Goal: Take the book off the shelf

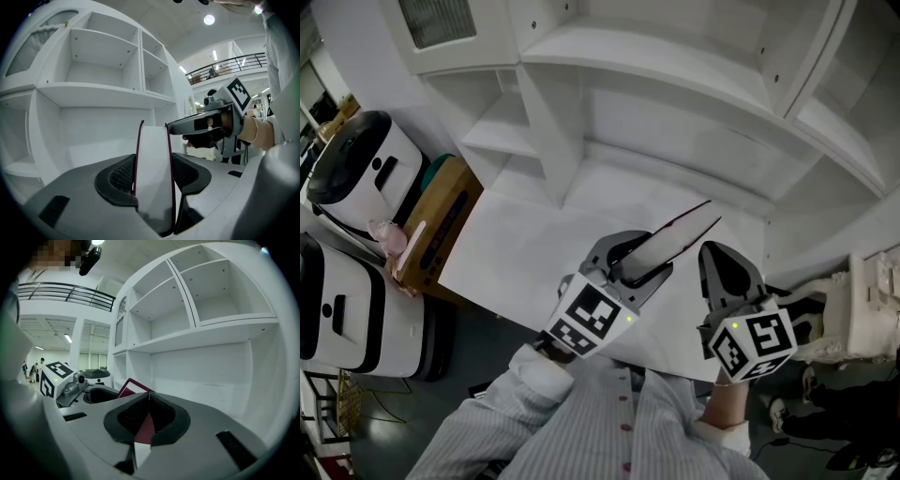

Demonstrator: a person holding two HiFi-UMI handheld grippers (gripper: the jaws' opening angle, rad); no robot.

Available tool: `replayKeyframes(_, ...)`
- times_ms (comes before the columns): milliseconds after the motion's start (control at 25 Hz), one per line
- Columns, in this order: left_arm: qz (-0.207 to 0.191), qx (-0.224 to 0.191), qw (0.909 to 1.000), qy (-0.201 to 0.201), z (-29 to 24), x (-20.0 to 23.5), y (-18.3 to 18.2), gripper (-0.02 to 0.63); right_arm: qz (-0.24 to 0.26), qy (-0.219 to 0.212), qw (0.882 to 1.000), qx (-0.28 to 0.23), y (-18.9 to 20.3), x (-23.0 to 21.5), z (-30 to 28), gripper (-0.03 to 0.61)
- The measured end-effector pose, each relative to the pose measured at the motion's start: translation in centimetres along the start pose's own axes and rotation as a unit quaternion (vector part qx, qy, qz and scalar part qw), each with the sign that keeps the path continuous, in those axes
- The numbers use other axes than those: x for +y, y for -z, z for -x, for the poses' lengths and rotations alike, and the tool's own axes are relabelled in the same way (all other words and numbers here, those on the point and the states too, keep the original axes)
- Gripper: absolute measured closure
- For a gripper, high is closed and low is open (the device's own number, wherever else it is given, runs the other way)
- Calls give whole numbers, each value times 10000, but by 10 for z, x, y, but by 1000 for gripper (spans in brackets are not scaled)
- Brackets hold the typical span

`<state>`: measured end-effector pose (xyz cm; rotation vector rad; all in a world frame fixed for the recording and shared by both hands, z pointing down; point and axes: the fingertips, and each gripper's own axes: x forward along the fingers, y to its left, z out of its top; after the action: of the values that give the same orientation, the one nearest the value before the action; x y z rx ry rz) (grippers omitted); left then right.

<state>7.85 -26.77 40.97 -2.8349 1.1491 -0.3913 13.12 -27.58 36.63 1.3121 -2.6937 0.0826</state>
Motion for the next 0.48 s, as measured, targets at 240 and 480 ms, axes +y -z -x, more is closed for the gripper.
replayKeyframes(240,25,6,10000,-14,0,3,1,382,38,-33,10000,17,0,1,-3,563)
replayKeyframes(480,50,24,10000,-12,-1,5,3,382,14,-26,10000,36,2,0,-5,563)
